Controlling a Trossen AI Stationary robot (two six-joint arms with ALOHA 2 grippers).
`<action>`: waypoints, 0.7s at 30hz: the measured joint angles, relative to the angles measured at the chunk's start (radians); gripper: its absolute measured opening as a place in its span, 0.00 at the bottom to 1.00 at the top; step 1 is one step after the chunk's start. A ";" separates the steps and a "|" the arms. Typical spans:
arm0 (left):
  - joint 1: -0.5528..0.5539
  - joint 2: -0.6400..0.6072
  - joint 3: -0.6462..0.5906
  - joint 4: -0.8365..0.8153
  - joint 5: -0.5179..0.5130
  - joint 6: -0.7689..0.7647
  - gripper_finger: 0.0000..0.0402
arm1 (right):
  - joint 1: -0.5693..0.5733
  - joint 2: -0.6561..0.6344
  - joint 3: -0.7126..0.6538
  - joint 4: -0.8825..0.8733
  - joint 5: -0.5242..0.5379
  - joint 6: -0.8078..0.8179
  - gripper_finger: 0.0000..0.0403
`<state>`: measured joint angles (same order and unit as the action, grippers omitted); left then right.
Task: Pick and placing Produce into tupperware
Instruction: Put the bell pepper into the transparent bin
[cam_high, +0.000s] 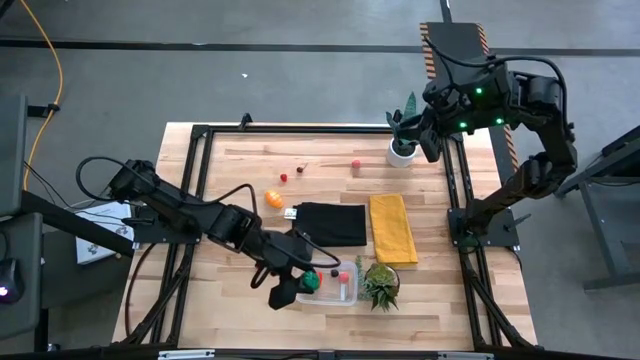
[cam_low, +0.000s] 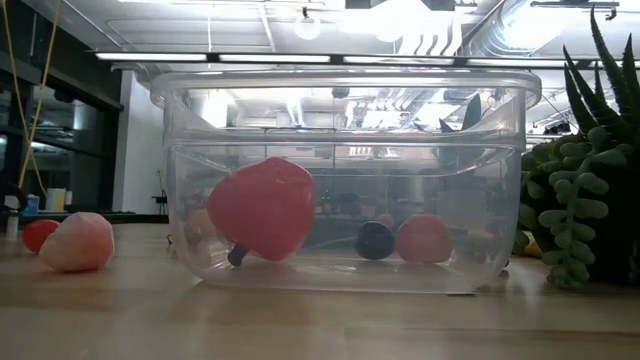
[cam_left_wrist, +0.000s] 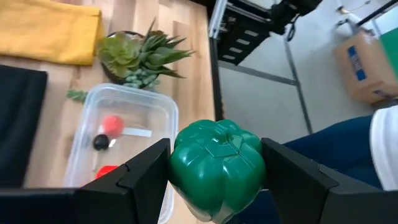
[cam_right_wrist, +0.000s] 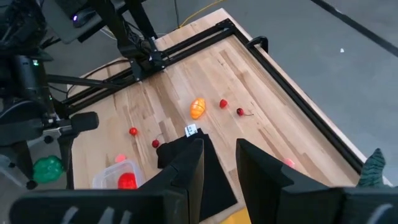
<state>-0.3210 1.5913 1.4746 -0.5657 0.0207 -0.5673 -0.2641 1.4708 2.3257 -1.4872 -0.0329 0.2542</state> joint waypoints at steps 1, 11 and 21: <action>0.000 0.000 0.000 -0.010 -0.009 0.003 0.57 | -0.002 -0.002 0.000 0.000 0.000 -0.003 0.21; 0.000 0.028 0.002 -0.091 -0.105 0.023 0.57 | -0.004 -0.039 0.000 -0.008 0.011 -0.019 0.21; 0.001 0.106 0.002 -0.131 -0.136 0.055 0.57 | -0.004 -0.047 0.000 -0.018 0.032 -0.024 0.21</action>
<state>-0.3202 1.6975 1.4764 -0.6966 -0.1153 -0.5120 -0.2680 1.4242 2.3257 -1.5051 -0.0010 0.2297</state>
